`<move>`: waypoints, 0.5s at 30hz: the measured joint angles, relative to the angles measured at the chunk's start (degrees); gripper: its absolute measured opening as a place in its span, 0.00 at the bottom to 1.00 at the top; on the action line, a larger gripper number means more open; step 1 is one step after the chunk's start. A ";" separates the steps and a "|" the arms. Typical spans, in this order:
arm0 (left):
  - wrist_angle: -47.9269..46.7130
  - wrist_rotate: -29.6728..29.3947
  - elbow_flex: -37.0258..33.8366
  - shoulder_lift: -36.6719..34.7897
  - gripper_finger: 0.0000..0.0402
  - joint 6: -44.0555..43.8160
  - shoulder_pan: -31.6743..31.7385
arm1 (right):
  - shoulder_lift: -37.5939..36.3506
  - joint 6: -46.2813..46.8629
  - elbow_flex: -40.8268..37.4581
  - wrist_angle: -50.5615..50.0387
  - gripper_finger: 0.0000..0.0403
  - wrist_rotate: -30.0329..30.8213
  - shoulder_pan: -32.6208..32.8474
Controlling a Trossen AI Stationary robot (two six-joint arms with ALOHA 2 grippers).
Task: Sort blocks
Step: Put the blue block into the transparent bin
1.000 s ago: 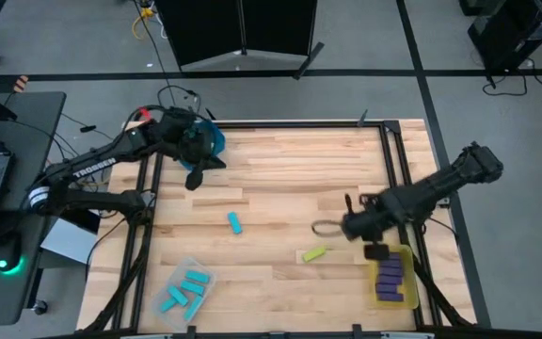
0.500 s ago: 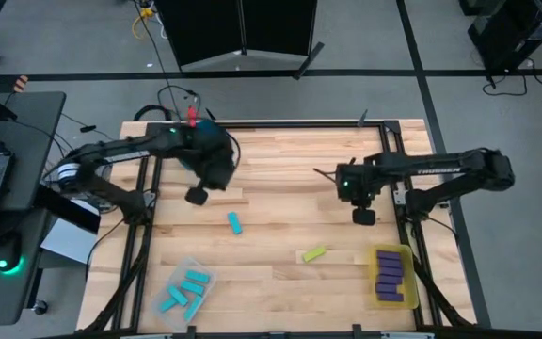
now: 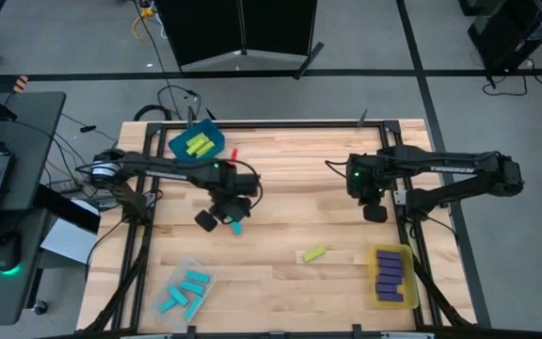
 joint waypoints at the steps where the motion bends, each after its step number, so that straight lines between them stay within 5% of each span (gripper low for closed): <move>1: 0.39 -0.01 0.00 0.92 0.23 -0.08 -0.19 | -0.32 -0.28 0.00 -0.24 0.03 -0.33 -0.14; 15: 8.94 -0.02 -0.17 10.47 0.51 0.15 -0.75 | -2.96 1.34 0.00 -1.96 0.04 -0.84 -0.46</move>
